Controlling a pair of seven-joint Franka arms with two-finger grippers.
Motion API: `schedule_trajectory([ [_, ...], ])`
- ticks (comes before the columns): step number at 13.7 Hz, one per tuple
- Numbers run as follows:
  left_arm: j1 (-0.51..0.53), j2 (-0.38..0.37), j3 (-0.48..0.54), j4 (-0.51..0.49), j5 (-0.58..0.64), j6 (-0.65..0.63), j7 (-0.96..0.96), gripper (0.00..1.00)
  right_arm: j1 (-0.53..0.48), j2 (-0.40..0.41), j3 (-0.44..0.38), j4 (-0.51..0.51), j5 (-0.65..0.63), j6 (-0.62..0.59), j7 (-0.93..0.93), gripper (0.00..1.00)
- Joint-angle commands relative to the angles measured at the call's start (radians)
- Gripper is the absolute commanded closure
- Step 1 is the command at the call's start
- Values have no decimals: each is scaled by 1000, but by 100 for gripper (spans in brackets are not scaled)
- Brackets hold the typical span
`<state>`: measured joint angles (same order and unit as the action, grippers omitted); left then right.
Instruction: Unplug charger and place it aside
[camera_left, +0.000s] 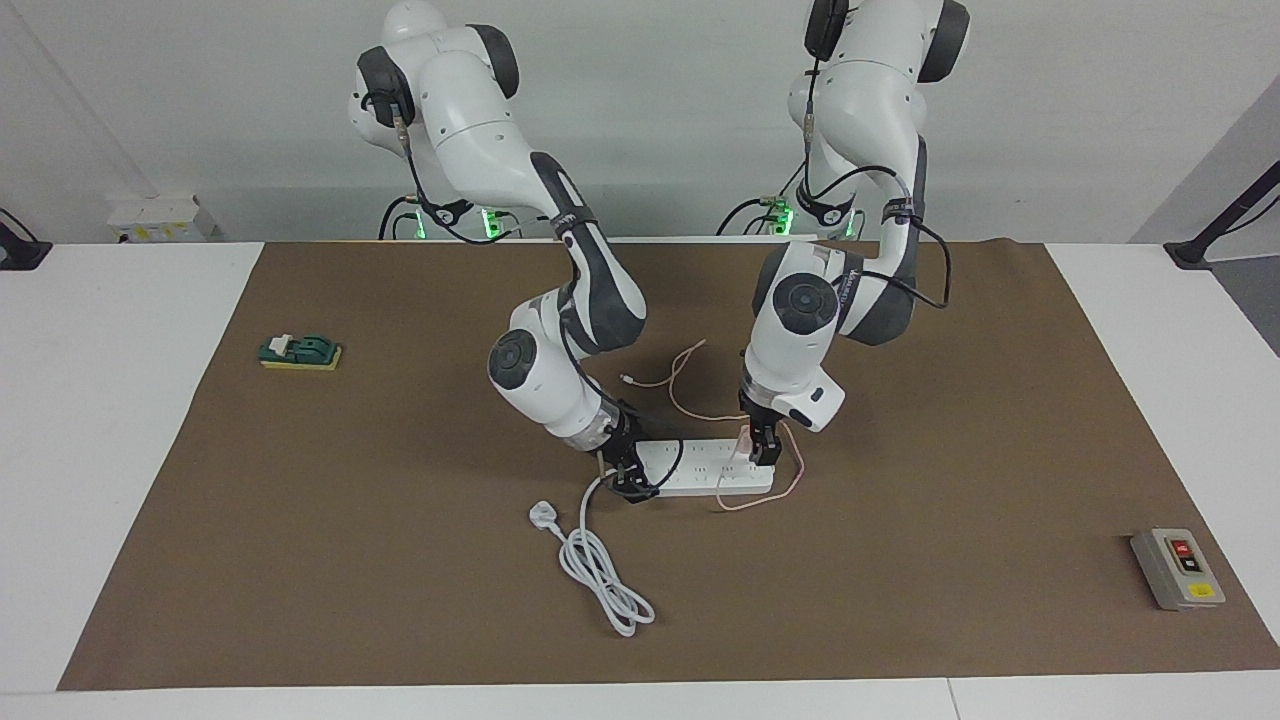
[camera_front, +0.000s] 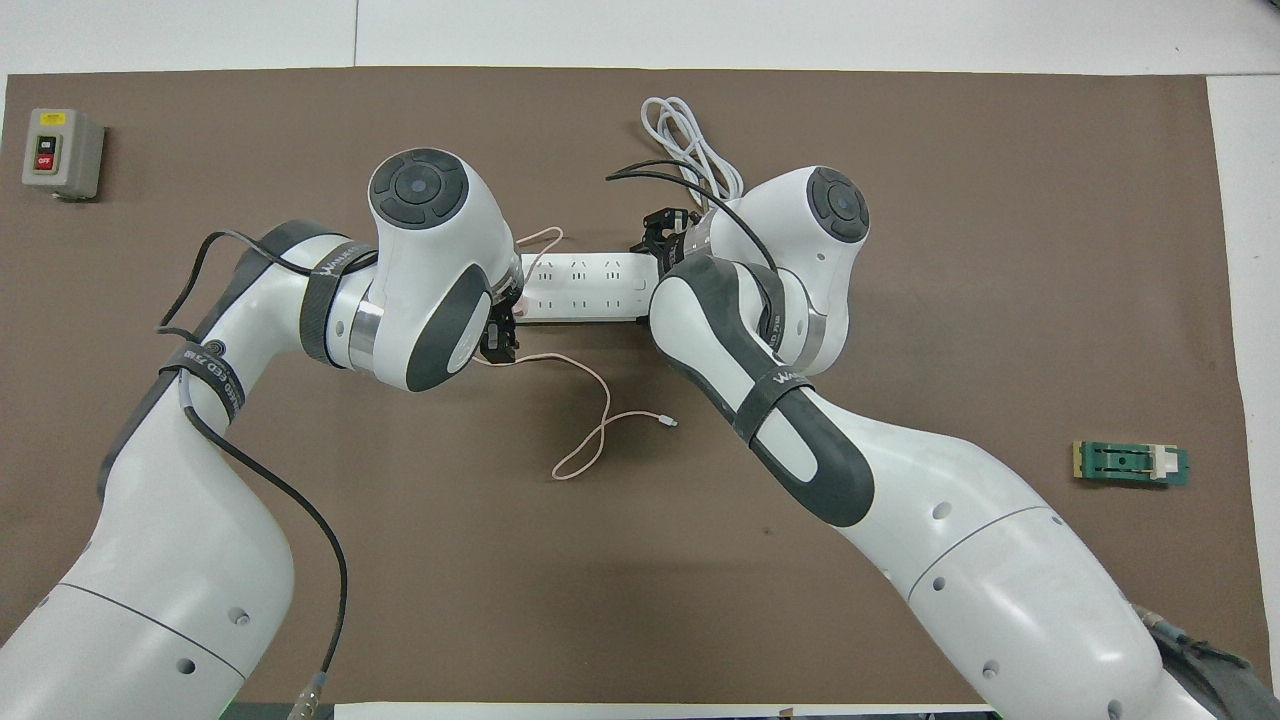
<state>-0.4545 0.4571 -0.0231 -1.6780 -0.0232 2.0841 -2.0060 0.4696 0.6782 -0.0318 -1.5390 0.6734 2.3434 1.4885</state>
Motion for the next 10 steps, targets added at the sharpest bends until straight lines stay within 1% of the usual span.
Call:
schedule_trajectory([
  [1,-21,-9,20,-16,17,17,-23,12,6,31,3,17,23,56,-43,100],
  [7,-21,-5,20,-14,51,62,-43,12,6,31,3,17,23,56,-43,100],
  [10,-21,-5,20,-16,55,62,-43,19,6,31,3,17,23,56,-43,100],
])
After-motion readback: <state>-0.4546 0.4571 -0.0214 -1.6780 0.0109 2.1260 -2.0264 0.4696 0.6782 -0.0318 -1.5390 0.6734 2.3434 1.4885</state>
